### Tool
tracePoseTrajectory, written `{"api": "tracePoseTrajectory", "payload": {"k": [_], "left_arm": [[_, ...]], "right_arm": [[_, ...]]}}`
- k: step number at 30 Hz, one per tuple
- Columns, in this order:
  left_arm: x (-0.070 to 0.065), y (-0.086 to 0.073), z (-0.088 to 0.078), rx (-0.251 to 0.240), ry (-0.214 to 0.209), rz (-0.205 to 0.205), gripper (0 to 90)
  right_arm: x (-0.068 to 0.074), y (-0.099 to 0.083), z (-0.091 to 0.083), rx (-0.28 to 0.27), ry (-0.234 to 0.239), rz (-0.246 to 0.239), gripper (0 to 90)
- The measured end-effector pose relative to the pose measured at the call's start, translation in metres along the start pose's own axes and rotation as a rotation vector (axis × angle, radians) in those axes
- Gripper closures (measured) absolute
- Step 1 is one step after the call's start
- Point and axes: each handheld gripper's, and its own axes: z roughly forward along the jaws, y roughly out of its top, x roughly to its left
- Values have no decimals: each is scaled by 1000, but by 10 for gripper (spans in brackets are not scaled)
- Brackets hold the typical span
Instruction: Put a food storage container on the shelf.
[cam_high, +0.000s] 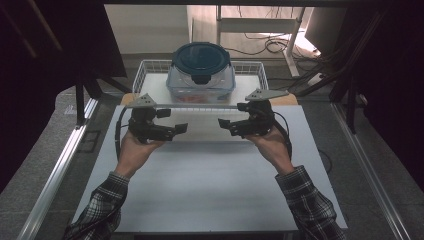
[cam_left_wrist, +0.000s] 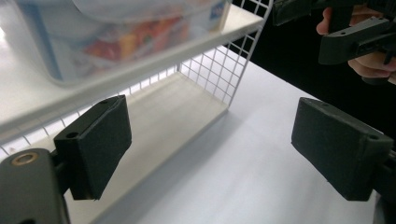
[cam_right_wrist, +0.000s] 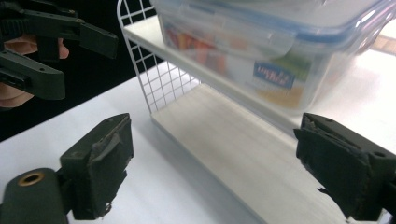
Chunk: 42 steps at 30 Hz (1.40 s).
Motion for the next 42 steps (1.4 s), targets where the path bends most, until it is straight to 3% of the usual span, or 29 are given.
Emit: {"api": "tracePoseTrajectory", "payload": {"k": [21,31,42], "left_arm": [[-10,-59,17,65,-20,-24,79],[-15,-86,30,106,-10,-32,70],[-19,-105,40,150,-19,-36,73]], "right_arm": [[13,-50,8,71,8,-43,33],[16,-72,17,93,-11,-41,23],[19,-93,24,133,-40,-54,8]]}}
